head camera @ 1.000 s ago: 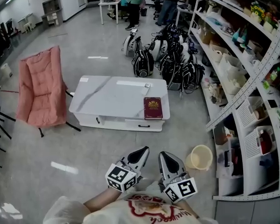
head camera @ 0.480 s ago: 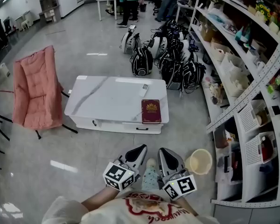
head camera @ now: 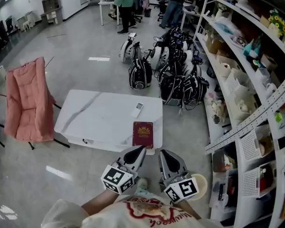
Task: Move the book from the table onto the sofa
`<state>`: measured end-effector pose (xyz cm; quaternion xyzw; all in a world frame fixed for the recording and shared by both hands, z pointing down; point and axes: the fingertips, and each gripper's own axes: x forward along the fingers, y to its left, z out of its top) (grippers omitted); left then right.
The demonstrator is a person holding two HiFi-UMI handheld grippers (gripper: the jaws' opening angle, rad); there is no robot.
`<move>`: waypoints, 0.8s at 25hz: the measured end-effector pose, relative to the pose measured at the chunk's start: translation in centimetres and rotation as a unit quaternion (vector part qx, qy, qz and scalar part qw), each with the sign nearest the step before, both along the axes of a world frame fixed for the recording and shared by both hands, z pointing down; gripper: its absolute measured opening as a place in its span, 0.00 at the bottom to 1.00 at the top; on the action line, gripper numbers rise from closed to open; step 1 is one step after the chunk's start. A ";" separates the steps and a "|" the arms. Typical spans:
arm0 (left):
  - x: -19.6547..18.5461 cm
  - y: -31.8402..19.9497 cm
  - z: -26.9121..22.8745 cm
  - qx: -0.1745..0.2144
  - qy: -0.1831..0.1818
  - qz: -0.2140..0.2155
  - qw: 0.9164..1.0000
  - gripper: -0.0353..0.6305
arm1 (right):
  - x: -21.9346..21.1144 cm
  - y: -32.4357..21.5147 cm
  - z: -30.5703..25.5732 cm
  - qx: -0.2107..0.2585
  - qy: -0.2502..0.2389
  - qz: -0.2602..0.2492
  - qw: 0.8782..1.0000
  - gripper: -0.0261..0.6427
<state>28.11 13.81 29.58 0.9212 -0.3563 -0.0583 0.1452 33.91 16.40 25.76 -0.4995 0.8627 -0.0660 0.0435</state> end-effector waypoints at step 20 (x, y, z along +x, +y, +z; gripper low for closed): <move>1.1 -10.0 1.4 -0.020 0.000 -0.064 0.998 0.06 | 3.6 -9.8 2.4 -0.029 -0.010 -0.020 0.999 0.04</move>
